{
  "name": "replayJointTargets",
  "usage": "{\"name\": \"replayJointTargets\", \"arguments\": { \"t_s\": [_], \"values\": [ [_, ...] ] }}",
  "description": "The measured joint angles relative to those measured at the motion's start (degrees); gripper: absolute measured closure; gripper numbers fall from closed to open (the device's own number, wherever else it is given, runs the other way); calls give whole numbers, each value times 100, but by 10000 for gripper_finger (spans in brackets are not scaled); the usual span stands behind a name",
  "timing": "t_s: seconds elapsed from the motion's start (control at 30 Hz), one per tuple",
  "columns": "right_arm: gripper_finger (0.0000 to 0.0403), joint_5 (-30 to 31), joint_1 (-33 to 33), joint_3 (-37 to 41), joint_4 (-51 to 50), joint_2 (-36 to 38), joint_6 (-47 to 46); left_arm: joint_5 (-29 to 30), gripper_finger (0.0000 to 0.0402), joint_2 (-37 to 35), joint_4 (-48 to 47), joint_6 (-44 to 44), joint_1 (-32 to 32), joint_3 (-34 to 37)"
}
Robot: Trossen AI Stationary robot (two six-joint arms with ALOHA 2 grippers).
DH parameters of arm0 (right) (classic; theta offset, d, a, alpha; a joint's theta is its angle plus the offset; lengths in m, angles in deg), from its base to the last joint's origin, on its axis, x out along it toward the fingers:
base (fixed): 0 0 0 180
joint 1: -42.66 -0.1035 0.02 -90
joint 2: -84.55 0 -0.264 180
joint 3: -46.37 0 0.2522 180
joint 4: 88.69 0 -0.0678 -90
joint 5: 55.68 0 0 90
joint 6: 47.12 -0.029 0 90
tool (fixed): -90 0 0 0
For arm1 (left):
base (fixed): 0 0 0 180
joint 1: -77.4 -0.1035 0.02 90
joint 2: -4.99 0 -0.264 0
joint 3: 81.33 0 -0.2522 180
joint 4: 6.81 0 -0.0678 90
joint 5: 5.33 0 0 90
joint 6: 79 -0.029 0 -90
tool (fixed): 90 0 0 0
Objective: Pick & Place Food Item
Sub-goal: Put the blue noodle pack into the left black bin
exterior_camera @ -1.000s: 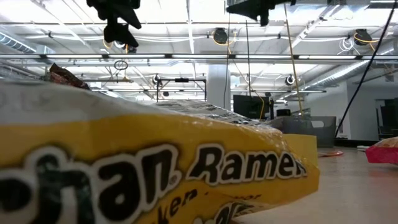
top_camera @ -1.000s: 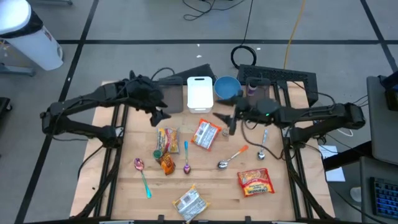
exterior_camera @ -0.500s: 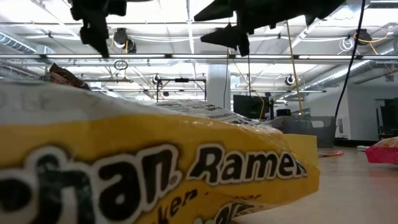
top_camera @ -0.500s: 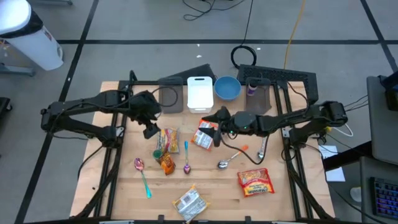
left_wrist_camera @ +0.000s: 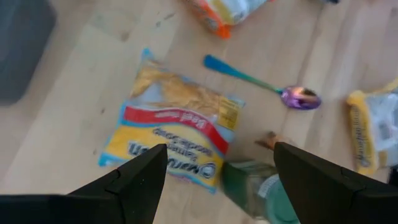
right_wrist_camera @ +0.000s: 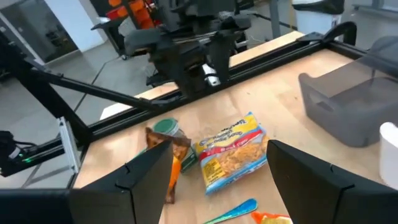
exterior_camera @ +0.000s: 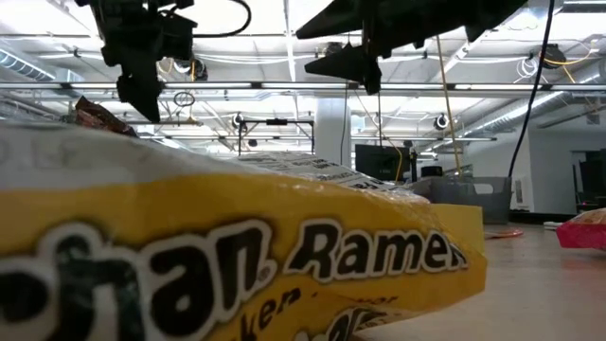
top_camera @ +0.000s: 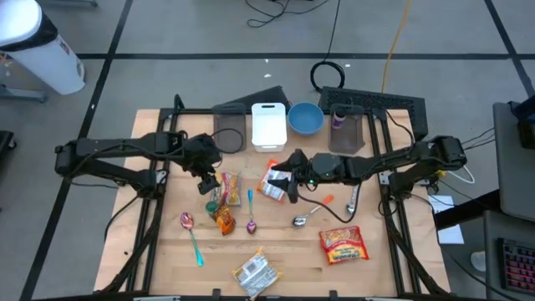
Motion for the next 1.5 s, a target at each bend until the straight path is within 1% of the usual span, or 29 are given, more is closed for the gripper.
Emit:
{"name": "replayJointTargets", "arguments": {
  "t_s": [0.1,0.17,0.27,0.43,0.5,0.63,0.67,0.8,0.93,1.13,1.2,1.33,1.4,1.5],
  "values": [
    [149,4,6,0,4,0,-52,381,103,0,27,145,-275,32],
    [149,7,8,0,2,0,-48,387,103,0,23,367,-563,39],
    [149,-14,7,0,4,0,-55,129,103,0,21,403,-984,39],
    [149,-451,11,0,2,0,-19,-265,103,0,-75,-258,-1674,39],
    [149,-653,17,0,2,0,-17,-397,103,35,-322,-509,-1953,39],
    [149,-1024,17,1,-1,0,-15,-450,103,329,-903,-757,-2356,41],
    [149,-1088,17,2,-2,0,-18,-547,103,400,-992,-825,-2432,41],
    [149,-1426,17,2,4,0,-31,-1152,103,791,-975,-961,-2552,41],
    [149,-1651,17,4,7,66,-36,-1380,103,1132,-986,-1079,-2538,36],
    [149,-1683,17,11,6,168,-4,-1391,103,1519,-974,-1214,-2486,36],
    [149,-1788,21,11,-18,236,-20,-1388,103,1647,-960,-1264,-2486,36],
    [149,-1778,23,11,-119,357,49,-1333,103,1901,-921,-1618,-2491,36],
    [149,-1696,58,11,-137,402,140,-1309,103,2034,-900,-1796,-2533,36],
    [149,-1386,163,7,-130,418,110,-1285,103,2192,-780,-1983,-2604,36]
  ]
}}
